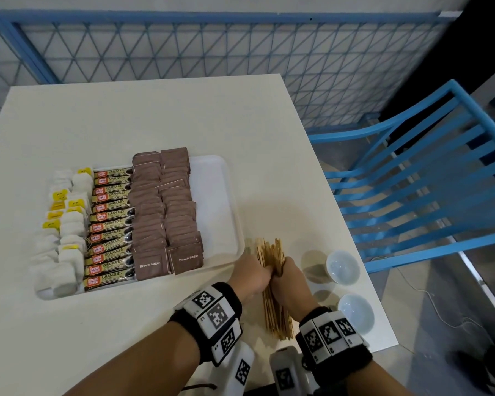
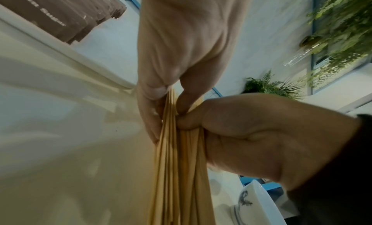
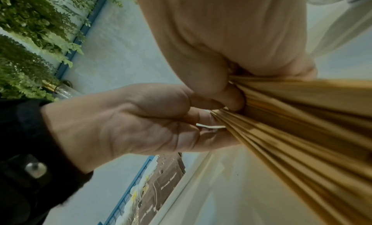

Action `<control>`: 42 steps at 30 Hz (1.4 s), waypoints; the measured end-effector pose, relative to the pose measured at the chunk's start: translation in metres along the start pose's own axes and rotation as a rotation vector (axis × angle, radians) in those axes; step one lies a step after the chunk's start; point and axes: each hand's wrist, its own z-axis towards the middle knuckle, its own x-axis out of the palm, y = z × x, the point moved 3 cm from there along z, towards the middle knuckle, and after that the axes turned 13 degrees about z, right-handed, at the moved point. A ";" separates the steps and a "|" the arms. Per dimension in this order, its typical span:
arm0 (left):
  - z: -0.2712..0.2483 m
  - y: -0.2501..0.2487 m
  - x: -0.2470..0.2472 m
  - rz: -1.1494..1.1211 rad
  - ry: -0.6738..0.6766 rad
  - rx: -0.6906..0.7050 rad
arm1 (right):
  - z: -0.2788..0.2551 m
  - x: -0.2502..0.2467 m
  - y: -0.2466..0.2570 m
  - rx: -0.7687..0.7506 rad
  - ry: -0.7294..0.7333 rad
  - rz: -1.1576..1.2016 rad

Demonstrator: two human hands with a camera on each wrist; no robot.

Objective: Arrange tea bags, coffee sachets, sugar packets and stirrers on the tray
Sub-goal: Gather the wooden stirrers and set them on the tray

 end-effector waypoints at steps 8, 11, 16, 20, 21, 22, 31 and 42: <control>0.000 0.004 -0.003 -0.079 -0.040 -0.068 | 0.004 0.006 0.000 0.040 0.037 0.142; 0.002 0.008 -0.004 -0.203 0.027 -0.109 | 0.009 0.010 -0.008 0.052 0.075 0.187; -0.001 0.009 -0.004 -0.344 0.111 -0.158 | 0.011 0.017 -0.017 0.075 0.124 0.329; -0.002 0.007 -0.005 -0.325 0.025 -0.110 | -0.001 0.012 -0.004 0.032 0.093 0.406; -0.001 0.005 -0.006 -0.334 0.004 -0.097 | -0.003 0.011 -0.001 0.016 0.103 0.425; -0.002 0.003 -0.008 -0.349 -0.006 -0.087 | -0.005 0.009 0.003 -0.008 0.114 0.440; -0.005 -0.008 -0.021 -0.420 -0.061 0.011 | -0.015 0.001 0.024 -0.230 0.211 0.437; -0.019 -0.020 -0.023 -0.518 0.033 0.104 | -0.019 0.001 0.027 -0.327 0.264 0.463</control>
